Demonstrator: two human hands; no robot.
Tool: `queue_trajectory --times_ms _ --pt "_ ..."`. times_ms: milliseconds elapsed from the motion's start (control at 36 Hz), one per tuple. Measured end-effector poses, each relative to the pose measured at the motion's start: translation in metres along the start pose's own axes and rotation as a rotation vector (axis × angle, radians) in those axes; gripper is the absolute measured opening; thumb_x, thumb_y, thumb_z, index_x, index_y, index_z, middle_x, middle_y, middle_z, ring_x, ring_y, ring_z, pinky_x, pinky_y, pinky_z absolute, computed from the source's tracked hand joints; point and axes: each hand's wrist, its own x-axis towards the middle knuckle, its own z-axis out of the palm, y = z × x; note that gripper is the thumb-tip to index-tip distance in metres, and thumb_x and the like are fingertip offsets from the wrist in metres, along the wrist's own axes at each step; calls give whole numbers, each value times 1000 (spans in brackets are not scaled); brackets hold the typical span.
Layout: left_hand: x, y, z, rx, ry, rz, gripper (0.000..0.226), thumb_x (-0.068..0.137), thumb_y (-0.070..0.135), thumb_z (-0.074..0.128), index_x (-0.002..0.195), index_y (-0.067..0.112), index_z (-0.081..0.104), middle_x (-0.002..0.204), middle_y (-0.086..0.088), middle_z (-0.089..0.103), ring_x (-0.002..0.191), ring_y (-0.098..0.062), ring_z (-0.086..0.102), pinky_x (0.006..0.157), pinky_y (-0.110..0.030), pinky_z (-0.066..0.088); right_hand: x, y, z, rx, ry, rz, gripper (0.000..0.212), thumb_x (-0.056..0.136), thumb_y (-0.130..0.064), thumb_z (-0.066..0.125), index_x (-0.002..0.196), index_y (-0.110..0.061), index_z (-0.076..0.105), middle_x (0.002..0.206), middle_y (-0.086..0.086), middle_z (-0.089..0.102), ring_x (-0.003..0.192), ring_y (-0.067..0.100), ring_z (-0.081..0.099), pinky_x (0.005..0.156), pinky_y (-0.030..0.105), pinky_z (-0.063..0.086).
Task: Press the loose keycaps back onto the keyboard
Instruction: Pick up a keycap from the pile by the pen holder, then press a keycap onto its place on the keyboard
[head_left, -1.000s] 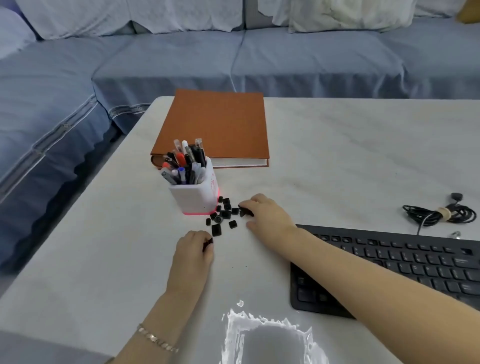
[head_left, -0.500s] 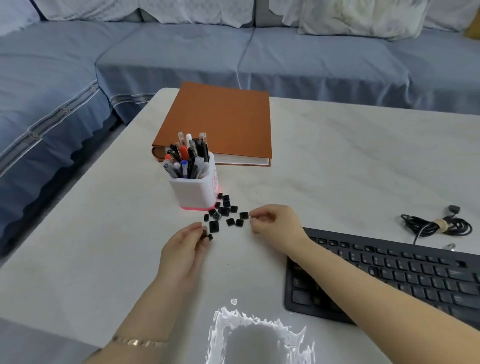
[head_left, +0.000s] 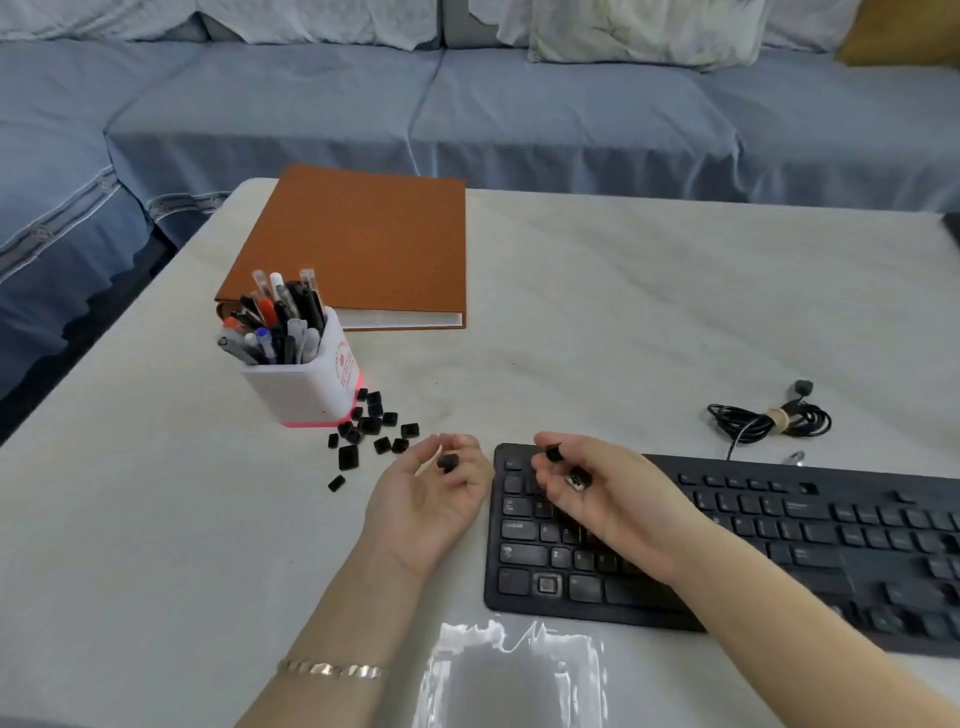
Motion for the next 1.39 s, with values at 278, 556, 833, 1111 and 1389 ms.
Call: queue_trajectory --times_ms 278,556,833,1111,1389 --pt "16 -49 15 335 166 -91 15 77 5 56 62 6 52 53 2 42 33 -9 36 31 -14 22 -40 -16 -58 -511 120 -405 26 74 3 70 84 -21 73 84 19 65 72 9 56 74 18 47" --pt "8 -106 15 1341 170 109 21 90 28 57 90 9 68 53 9 28 45 -4 21 40 -14 18 -68 -25 -74 -711 153 -617 35 67 5 76 83 -26 69 79 -18 71 51 2 39 56 7 41" --pt "5 -128 15 1588 170 238 27 83 20 67 57 21 70 48 8 28 43 -6 24 44 -17 22 -69 -20 -93 -843 182 -632 35 66 -6 79 78 -38 70 55 -4 51 52 3 42 56 9 37" --pt "12 -145 5 1871 120 235 20 85 18 64 66 20 72 40 15 43 36 2 37 42 -9 28 -76 -15 -122 -1087 111 -595 40 69 -15 80 74 -50 60 75 -25 59 66 4 46 63 10 37" --pt "29 -170 -10 1561 317 163 30 93 -2 35 91 3 64 61 -1 44 46 -9 27 38 -16 21 -96 -29 -210 -1107 508 -504 24 72 -12 77 92 -25 72 62 -6 54 62 1 48 61 8 39"
